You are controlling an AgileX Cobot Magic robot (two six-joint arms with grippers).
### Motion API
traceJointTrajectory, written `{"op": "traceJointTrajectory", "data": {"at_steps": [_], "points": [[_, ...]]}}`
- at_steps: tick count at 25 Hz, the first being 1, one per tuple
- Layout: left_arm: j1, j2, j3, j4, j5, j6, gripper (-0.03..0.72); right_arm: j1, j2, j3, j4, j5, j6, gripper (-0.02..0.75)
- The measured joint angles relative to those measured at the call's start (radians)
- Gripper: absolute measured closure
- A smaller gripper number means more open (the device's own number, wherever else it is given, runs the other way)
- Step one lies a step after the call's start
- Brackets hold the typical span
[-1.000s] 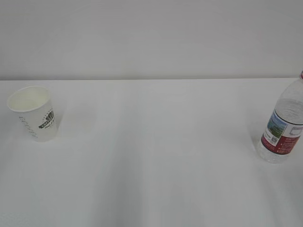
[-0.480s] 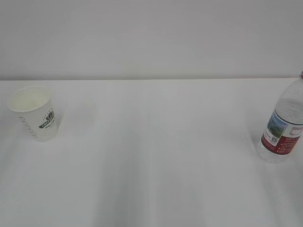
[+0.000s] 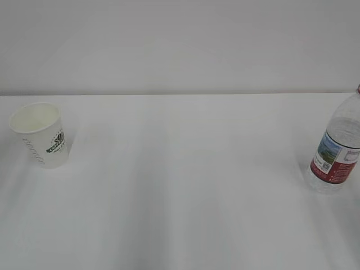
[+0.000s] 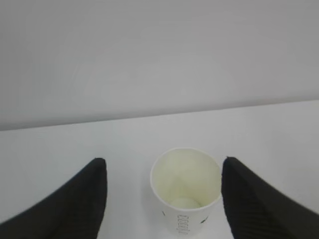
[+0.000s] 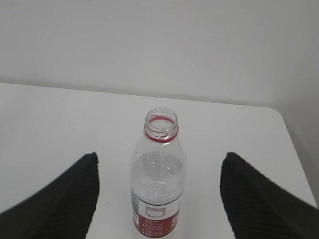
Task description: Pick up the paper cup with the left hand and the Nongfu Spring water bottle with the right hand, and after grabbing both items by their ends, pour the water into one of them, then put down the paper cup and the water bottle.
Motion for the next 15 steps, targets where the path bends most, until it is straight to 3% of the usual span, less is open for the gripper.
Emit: {"op": "traceJointTrajectory", "data": {"at_steps": [10,15], "points": [[0.000,0.159,0.005,0.015,-0.143,0.000,0.165,0.000,0.094,0.090,0.007,-0.181,-0.004,0.169],[0.000,0.160,0.106,0.015,-0.262,0.000,0.165,0.000,0.094,0.182,0.017,-0.304,-0.004,0.169]]}}
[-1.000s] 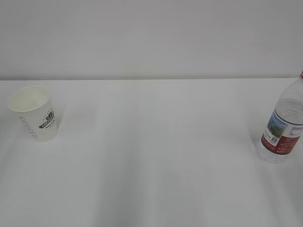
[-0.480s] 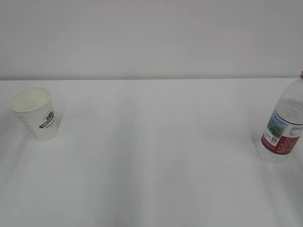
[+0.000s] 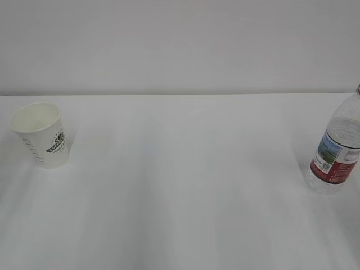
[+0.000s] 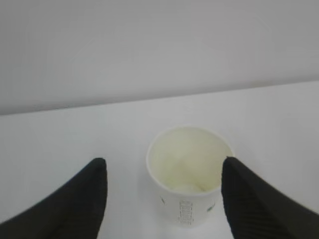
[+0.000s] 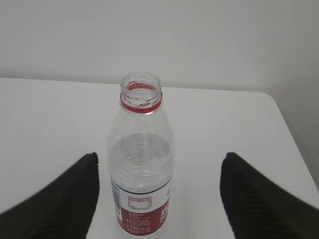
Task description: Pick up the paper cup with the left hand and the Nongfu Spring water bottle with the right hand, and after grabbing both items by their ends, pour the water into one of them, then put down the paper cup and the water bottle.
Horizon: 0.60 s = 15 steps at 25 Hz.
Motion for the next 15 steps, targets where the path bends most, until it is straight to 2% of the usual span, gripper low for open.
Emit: {"op": "traceJointTrajectory", "data": {"at_steps": [8,15], "points": [[-0.008,0.007,0.214,-0.104,-0.221,-0.005,0.165,0.000,0.000,0.052,-0.034,-0.038,0.000,0.169],[-0.108,0.184,0.322,-0.146,-0.397,-0.013,0.165,0.000,0.000,0.059,-0.052,-0.032,0.000,0.169]]}}
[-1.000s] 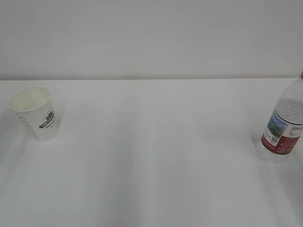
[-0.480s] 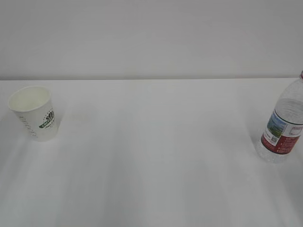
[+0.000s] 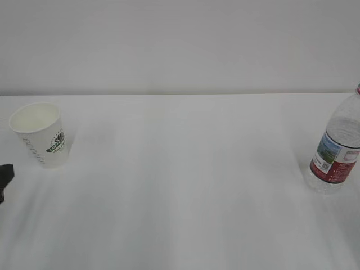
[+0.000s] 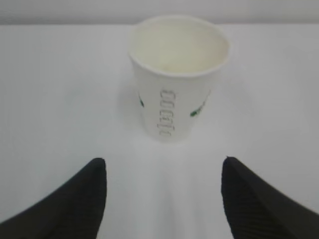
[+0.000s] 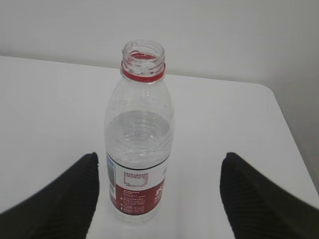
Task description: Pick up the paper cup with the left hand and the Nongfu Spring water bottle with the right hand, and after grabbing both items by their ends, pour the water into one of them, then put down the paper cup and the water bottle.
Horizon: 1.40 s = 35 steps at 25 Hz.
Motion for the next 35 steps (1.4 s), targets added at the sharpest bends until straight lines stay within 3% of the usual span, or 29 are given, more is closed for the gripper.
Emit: {"op": "traceJointTrajectory", "data": {"at_steps": [6,13,28,35], "points": [[-0.062,0.169,0.097,-0.004,-0.246,-0.004,0.170,0.000,0.000,0.000,-0.002,0.001,0.000,0.169],[-0.070,0.313,0.147,0.032,-0.500,-0.012,0.181,0.000,0.000,0.000,-0.002,0.001,0.011,0.169],[-0.072,0.352,0.145,0.093,-0.525,-0.018,0.185,0.003,0.000,0.000,-0.053,-0.082,0.106,0.169],[-0.072,0.352,0.145,0.093,-0.528,-0.018,0.185,0.164,0.000,0.002,-0.164,-0.039,0.134,0.216]]}}
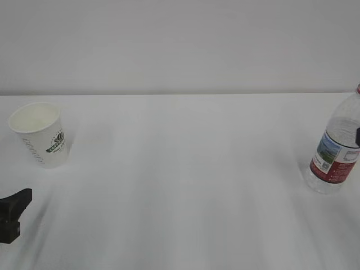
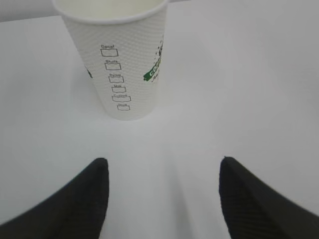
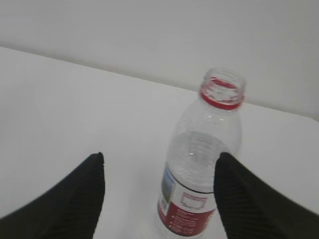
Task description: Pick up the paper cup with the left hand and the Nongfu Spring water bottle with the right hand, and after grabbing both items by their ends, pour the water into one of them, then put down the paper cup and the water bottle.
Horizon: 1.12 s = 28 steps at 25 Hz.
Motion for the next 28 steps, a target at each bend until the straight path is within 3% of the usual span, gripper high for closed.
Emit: {"op": "traceJointTrajectory", "data": {"at_steps": [4,14,20,28], "points": [[0.000,0.000,0.000,0.000,-0.002,0.000,0.185,0.049,0.018,0.037,0.000,-0.019,0.002,0.241],[0.000,0.000,0.000,0.000,-0.002,0.000,0.185,0.052,0.068,0.062,0.033,-0.072,0.002,0.244],[0.000,0.000,0.000,0.000,-0.002,-0.002,0.188,0.052,0.106,0.085,0.142,-0.079,0.061,0.245],[0.000,0.000,0.000,0.000,-0.002,-0.002,0.192,0.052,0.106,0.186,0.177,-0.243,0.063,0.246]]}}
